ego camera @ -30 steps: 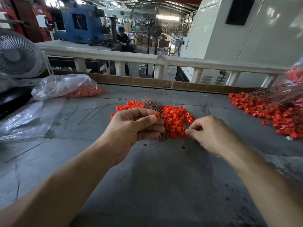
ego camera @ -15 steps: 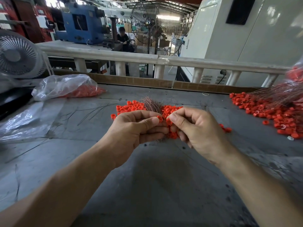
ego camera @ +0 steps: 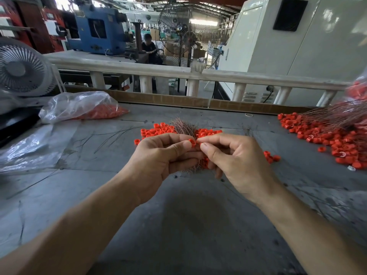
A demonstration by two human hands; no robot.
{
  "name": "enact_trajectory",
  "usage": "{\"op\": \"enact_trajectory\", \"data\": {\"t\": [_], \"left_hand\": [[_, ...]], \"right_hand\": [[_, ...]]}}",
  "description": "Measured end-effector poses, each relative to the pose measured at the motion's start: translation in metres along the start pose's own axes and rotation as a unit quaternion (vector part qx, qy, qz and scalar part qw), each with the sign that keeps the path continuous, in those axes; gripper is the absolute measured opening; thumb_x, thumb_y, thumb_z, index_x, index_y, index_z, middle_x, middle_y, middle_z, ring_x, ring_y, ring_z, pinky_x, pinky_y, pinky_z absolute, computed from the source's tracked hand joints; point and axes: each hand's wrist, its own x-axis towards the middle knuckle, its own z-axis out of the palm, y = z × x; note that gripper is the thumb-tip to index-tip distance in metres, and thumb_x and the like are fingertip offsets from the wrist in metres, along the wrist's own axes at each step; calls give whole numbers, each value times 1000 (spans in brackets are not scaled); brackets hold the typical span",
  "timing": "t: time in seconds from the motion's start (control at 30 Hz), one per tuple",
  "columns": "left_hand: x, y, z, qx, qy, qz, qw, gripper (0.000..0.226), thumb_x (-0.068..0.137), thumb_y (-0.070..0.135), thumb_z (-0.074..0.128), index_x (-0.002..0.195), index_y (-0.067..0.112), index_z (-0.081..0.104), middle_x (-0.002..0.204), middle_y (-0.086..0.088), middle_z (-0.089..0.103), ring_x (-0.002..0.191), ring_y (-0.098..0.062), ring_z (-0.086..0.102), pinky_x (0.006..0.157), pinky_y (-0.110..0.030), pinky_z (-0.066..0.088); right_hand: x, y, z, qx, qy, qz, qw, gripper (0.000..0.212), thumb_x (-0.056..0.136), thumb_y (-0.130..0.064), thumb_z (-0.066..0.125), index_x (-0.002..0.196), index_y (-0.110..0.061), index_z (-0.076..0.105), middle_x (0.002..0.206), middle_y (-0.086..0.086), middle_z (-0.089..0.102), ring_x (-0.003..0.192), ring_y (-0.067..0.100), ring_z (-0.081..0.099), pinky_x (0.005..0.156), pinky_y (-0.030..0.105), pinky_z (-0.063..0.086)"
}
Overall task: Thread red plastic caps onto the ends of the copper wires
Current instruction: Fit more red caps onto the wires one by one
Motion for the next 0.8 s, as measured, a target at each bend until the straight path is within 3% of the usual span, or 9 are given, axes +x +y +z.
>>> {"op": "enact_trajectory", "data": {"t": [0.13, 0.27, 0.4, 0.6, 0.8], "left_hand": [[0, 0, 0, 2, 1, 6, 1000, 35, 76, 10, 71, 108, -4, 66, 99, -26, 74, 90, -28, 76, 73, -29, 61], [-1, -1, 1, 18, -8, 16, 1000, 30, 77, 10, 73, 105, -2, 68, 101, -26, 74, 89, -29, 76, 73, -29, 61], [-1, -1, 1, 31, -14, 24, 999, 24, 76, 11, 75, 98, 4, 73, 97, -25, 75, 90, -30, 76, 73, -29, 61], [-2, -2, 2, 46, -28, 47, 997, 17, 77, 13, 75, 94, 10, 78, 97, -23, 76, 90, -29, 76, 74, -30, 61], [-2, -3, 3, 79, -21, 78, 994, 26, 76, 13, 75, 100, 3, 72, 93, -22, 76, 87, -29, 76, 73, -30, 61]], "right_hand": [[0, 1, -1, -27, 7, -13, 1000, 16, 95, -22, 70, 106, -30, 79, 65, -4, 70, 52, 10, 63, 51, 24, 54], [1, 0, 0, 8, 52, -24, 998, 11, 94, -16, 71, 97, -24, 79, 63, 0, 71, 56, 13, 68, 54, 23, 55], [0, -4, 1, 12, 69, -62, 996, 9, 91, -16, 75, 93, -24, 78, 72, -9, 73, 64, 12, 71, 57, 20, 55], [-2, -9, 2, -62, 70, -107, 990, 11, 86, -15, 79, 95, -22, 81, 86, -14, 74, 89, 3, 71, 78, 15, 53], [-4, -12, 4, -88, 70, -135, 984, 14, 86, -6, 78, 98, -12, 81, 94, -6, 75, 94, 4, 70, 86, 20, 55]]}}
